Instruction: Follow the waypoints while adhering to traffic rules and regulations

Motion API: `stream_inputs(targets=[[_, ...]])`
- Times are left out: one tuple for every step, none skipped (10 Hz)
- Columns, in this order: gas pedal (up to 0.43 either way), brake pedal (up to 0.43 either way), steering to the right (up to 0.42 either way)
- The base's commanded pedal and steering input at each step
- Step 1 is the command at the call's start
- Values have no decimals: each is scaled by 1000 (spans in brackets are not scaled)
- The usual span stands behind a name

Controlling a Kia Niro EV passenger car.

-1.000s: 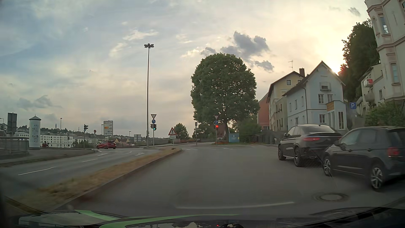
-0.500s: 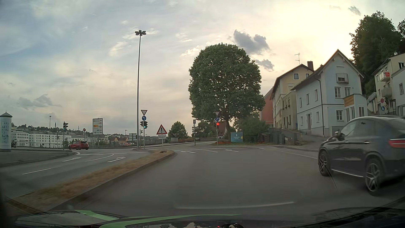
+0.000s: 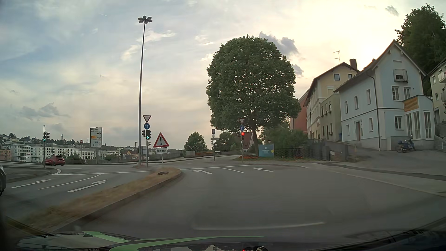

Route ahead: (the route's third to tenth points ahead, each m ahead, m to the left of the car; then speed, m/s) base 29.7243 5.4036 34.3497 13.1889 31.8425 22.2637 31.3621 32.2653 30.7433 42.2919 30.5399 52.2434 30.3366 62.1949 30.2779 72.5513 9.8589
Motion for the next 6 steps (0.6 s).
stream_inputs(targets=[[0, 67, -15], [0, 55, -19], [0, 0, -22], [0, 0, -25], [0, 0, -27], [0, 0, -29]])
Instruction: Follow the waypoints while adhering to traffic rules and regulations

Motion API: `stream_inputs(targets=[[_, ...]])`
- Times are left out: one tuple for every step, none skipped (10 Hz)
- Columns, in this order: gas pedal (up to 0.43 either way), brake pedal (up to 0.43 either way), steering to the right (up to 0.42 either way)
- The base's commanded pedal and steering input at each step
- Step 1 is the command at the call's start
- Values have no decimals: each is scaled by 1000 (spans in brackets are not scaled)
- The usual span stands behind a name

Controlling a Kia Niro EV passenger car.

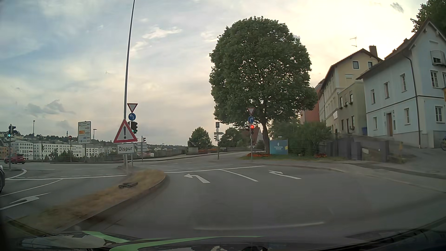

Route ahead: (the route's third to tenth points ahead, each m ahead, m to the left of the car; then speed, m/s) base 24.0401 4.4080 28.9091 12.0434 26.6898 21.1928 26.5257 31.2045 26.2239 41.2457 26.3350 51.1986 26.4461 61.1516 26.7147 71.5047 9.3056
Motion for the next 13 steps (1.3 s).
stream_inputs(targets=[[0, 0, -30], [0, 0, -36], [0, 0, -48], [0, 0, -54], [0, 0, -65], [0, 0, -80], [0, 0, -89], [0, 0, -91], [0, 0, -92], [0, 0, -96], [0, 0, -103], [0, 0, -114], [0, 0, -127]])
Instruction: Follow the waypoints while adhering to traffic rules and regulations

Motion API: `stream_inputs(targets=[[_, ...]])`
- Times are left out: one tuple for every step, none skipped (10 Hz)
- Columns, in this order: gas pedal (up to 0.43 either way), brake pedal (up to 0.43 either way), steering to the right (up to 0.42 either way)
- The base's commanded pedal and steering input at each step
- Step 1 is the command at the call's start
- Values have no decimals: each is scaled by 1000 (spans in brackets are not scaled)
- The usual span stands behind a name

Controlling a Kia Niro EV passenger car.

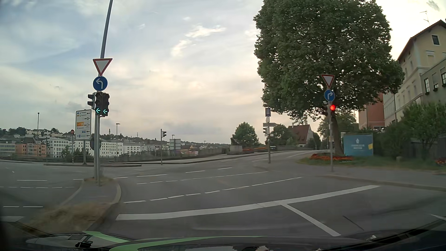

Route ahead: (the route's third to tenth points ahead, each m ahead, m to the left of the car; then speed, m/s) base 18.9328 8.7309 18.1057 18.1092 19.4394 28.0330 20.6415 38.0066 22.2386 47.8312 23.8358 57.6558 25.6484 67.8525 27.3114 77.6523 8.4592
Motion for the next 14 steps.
stream_inputs(targets=[[8, 0, -134], [28, 0, -139], [28, 0, -145], [28, 0, -153], [47, 0, -162], [67, 0, -167], [67, 0, -176], [67, 0, -183], [67, 0, -187], [79, 0, -191], [79, 0, -194], [79, 0, -200], [79, 0, -211], [79, 0, -221]])
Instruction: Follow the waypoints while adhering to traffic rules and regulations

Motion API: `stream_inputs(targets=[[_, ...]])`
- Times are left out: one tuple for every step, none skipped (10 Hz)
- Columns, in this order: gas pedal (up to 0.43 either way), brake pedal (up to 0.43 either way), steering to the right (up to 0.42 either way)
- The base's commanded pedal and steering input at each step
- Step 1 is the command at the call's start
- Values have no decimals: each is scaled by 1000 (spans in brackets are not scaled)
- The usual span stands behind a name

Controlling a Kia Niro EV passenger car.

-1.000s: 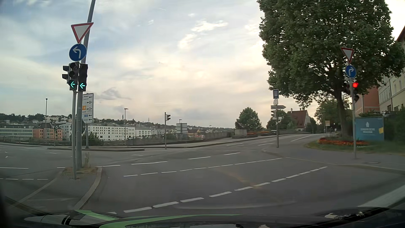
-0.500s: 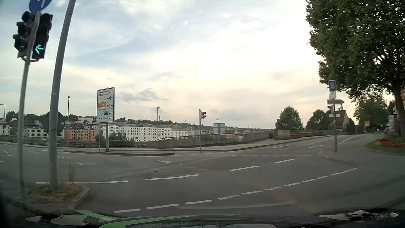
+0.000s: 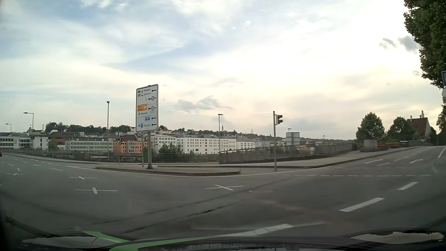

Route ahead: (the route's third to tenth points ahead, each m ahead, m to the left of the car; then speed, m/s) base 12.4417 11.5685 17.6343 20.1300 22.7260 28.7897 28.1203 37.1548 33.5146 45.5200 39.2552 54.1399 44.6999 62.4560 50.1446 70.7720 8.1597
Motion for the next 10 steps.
stream_inputs(targets=[[79, 0, -228], [87, 0, -234], [110, 0, -236], [110, 0, -236], [130, 0, -236], [130, 0, -236], [130, 0, -235], [138, 0, -233], [177, 0, -229], [197, 0, -229]])
